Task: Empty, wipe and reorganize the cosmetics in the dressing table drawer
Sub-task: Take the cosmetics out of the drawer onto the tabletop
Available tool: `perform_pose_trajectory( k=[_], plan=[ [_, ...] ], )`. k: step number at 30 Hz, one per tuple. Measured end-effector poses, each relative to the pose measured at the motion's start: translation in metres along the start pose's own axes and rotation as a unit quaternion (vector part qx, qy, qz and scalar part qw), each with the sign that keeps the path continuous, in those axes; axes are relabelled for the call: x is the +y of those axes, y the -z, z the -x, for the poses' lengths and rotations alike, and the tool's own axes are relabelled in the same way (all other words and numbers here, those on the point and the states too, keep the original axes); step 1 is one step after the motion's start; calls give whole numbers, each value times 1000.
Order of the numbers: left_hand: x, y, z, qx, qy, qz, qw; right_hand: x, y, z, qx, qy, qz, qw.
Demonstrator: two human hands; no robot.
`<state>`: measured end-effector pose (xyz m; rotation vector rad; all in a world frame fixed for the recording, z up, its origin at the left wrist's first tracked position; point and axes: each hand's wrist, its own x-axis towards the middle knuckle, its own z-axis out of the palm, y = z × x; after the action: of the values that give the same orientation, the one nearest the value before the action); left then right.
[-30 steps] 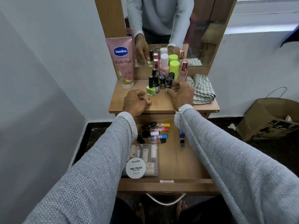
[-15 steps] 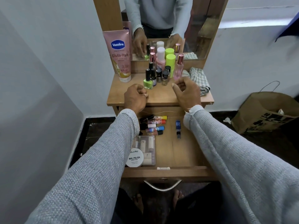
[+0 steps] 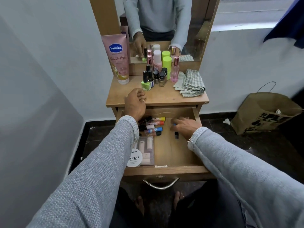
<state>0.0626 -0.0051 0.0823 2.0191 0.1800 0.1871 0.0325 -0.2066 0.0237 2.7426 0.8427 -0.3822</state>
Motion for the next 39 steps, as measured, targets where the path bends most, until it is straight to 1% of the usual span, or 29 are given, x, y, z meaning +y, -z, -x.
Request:
perform_pose_trajectory(
  k=[3, 6, 8, 10, 12, 14, 17, 19, 21, 22, 24, 26, 30, 39],
  plan=[
    [2, 1, -1, -6, 7, 4, 1000, -1, -4, -5, 23, 2, 16, 1000],
    [2, 2, -4, -5, 9, 4, 1000, 1, -6, -7, 37, 12, 8, 999],
    [2, 3, -5, -8, 10, 2, 1000, 3, -5, -7, 84, 11, -39, 996],
    [3, 4, -7, -9, 13, 2, 1000, 6, 6, -5, 160, -3, -136, 978],
    [2, 5, -10, -9, 17, 10, 1000, 8, 25, -1, 214, -17, -242, 946],
    [0, 5, -11, -11, 17, 8, 1000, 11, 47, 1, 278, -31, -319, 906],
    [-2, 5, -13, -11, 15, 13, 1000, 19, 71, 2, 381, -97, -426, 815],
    [-2, 5, -13, -12, 15, 16, 1000, 28, 81, -7, 420, -168, -441, 775],
    [-2, 4, -13, -12, 15, 19, 1000, 39, 86, -23, 435, -230, -439, 752],
    [-2, 4, -12, -12, 15, 19, 1000, 43, 87, -31, 433, -249, -440, 746],
    [-1, 4, -11, -10, 13, 21, 1000, 48, 85, -47, 426, -269, -433, 748],
    [-1, 4, -11, -8, 11, 24, 1000, 48, 83, -60, 421, -276, -427, 751],
    [-3, 3, -12, -6, 7, 30, 999, 46, 83, -79, 430, -287, -435, 737],
    [-3, 3, -12, -7, 6, 47, 999, 45, 77, -99, 418, -337, -425, 729]
  ],
)
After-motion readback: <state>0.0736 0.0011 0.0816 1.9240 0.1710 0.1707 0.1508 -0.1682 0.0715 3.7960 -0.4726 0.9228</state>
